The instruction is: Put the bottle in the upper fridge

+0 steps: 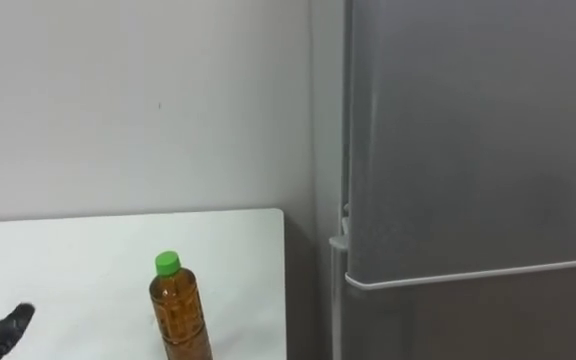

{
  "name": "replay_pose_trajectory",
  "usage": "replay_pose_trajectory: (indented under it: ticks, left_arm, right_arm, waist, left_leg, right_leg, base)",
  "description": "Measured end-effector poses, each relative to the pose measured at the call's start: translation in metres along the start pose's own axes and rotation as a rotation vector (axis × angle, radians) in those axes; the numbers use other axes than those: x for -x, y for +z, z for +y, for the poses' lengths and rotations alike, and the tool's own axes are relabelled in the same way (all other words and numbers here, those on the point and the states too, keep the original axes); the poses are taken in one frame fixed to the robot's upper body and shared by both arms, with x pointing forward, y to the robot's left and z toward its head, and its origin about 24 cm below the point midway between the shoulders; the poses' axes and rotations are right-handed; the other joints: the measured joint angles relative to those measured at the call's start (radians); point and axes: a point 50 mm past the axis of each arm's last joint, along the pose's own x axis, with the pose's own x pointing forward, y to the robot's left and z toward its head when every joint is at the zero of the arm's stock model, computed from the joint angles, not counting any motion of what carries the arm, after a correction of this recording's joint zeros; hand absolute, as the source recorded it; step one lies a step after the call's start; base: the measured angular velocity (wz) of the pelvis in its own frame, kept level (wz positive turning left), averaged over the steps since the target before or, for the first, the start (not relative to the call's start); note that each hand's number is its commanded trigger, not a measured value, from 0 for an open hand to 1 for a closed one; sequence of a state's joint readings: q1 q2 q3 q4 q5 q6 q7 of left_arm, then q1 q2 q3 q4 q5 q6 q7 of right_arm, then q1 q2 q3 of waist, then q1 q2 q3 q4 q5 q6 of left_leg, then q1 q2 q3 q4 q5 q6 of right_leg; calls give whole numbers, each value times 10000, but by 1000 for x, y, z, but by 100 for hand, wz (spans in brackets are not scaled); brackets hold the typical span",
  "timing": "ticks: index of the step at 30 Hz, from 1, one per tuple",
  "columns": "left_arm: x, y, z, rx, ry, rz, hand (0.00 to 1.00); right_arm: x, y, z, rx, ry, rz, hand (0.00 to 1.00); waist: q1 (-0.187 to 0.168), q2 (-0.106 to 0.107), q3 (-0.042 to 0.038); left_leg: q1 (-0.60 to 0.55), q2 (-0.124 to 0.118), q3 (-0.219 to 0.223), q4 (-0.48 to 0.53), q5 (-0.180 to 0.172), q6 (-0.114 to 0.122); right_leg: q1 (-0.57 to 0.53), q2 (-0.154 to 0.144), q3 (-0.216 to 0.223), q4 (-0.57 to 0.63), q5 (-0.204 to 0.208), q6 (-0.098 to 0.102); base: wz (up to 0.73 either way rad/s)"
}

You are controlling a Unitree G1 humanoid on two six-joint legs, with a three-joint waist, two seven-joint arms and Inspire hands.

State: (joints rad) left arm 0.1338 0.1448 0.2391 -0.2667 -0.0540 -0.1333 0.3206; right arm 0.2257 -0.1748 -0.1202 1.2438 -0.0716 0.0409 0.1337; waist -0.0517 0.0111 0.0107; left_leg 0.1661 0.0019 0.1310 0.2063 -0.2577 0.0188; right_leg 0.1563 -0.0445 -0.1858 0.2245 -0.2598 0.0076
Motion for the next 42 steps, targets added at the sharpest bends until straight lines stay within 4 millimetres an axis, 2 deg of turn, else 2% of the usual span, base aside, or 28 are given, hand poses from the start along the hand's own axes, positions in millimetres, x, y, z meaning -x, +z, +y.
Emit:
replay_pose_trajectory:
  ticks: [5,11,16,18,21,24,25,31,36,41,42]
  left_arm:
    - [-7,15,-31,1123,-1368,-556,0]
    - [-9,30,-68,2153,-3582,-1026,0]
    - [-1,36,-94,2534,-5410,-1074,0]
    - [1,39,-101,2631,-5884,-1204,0]
    - [1,44,-111,2747,-6483,-1310,0]
    - [1,47,-118,2812,-6901,-1375,0]
    - [2,46,-120,2806,-7042,-1295,0]
    - [11,43,-131,2915,-8168,-801,0]
    - [19,45,-144,2908,-9252,-709,0]
    - [22,49,-152,2844,-10035,-744,0]
    - [23,49,-153,2842,-10062,-754,0]
  right_arm:
    - [-1,5,3,228,56,-106,0]
    - [-2,13,7,532,178,-243,0]
    - [-3,21,10,756,242,-411,0]
    - [-3,24,11,877,214,-454,0]
    - [-3,25,10,898,87,-496,0]
    - [-3,28,8,937,-97,-541,0]
    - [-3,27,6,986,-170,-517,0]
    - [-3,30,6,1206,-226,-553,0]
    - [-3,31,8,1378,-108,-517,0]
    - [-4,35,10,1555,-29,-414,0]
    - [-4,35,10,1643,12,-388,0]
  waist:
    - [-170,-81,23]
    - [-381,-73,14]
    - [-840,-103,23]
    - [-859,-101,24]
    - [-931,-43,32]
    - [-1073,58,85]
    - [-1074,111,61]
    - [-1402,133,47]
    - [-1467,143,40]
    - [-1598,198,4]
    - [-1597,243,-25]
  left_leg:
    - [-70,4,0,20,0,0]
    - [-330,26,38,153,0,-1]
    - [-393,18,82,134,0,-1]
    - [-349,19,117,91,0,-1]
    - [-300,23,222,15,1,-1]
    - [-157,23,315,-54,2,-3]
    - [-127,24,305,-66,2,-3]
    - [-157,20,303,-95,2,-3]
    - [-235,28,314,-88,2,-3]
    - [-338,41,311,-67,2,-3]
    - [-338,46,310,-66,2,-2]
  right_leg:
    - [-30,12,-50,-39,3,-1]
    - [-216,27,-28,11,47,-19]
    - [-249,52,9,-34,72,-30]
    - [-224,85,184,-43,86,-39]
    - [-184,111,209,-86,115,-46]
    - [-171,120,295,-168,124,-43]
    - [-160,129,353,-196,127,-41]
    - [-153,156,433,-203,146,-46]
    - [-317,162,440,-194,174,-52]
    - [-394,166,416,-211,252,-45]
    - [-396,165,432,-212,260,-44]
  base:
    - [0]
    - [0]
    - [-1]
    - [-15]
    - [-10]
    - [-5]
    - [-15]
    - [-3]
    - [-1]
    - [0]
    - [0]
